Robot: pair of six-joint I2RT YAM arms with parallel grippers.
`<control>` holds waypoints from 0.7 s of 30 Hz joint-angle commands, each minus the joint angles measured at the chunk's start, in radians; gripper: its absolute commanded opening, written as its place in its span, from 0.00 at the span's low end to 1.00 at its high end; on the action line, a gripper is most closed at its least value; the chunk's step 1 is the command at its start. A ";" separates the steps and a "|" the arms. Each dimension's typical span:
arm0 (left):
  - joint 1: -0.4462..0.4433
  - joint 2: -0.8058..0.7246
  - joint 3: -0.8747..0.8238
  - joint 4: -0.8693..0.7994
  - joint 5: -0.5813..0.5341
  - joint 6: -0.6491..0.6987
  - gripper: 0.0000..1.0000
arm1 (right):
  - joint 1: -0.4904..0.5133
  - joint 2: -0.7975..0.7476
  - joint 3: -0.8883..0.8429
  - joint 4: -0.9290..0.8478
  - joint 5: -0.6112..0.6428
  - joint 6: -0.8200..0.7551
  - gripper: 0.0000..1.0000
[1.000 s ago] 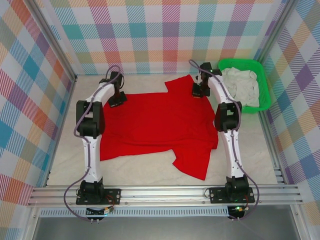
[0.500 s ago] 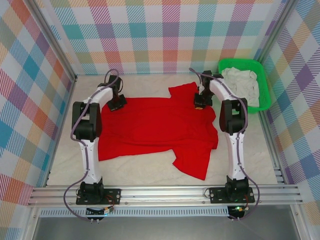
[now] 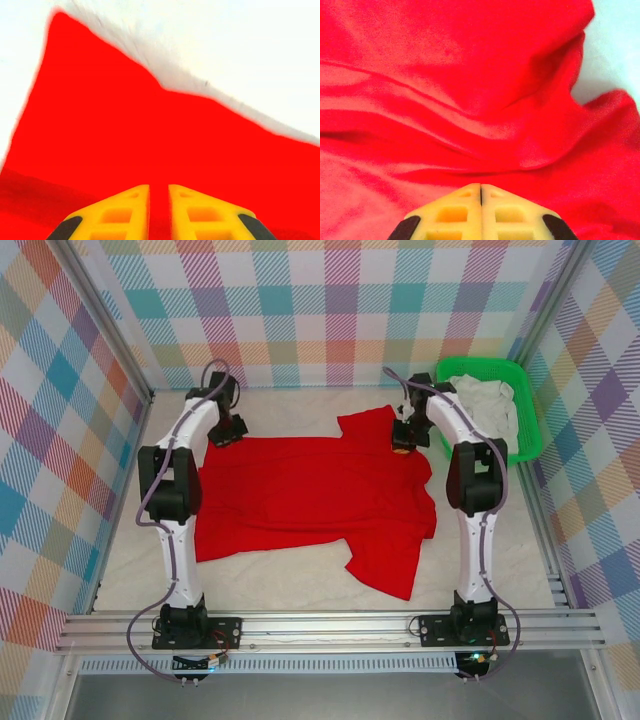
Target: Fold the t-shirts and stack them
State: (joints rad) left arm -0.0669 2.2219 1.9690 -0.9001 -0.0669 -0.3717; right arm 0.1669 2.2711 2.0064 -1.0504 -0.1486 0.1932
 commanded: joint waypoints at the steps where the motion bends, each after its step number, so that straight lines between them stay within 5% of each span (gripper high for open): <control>1: 0.075 0.007 0.049 -0.083 -0.008 0.020 0.17 | 0.013 -0.100 -0.102 0.030 -0.052 0.016 0.09; 12: 0.157 0.141 0.106 0.037 0.125 0.118 0.16 | 0.026 -0.274 -0.416 0.165 -0.086 0.041 0.17; 21: 0.163 0.156 0.106 0.072 0.122 0.169 0.33 | 0.040 -0.329 -0.557 0.220 -0.083 0.057 0.19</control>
State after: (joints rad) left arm 0.0978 2.3817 2.0541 -0.8459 0.0444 -0.2348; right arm 0.1959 1.9808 1.4776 -0.8597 -0.2111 0.2317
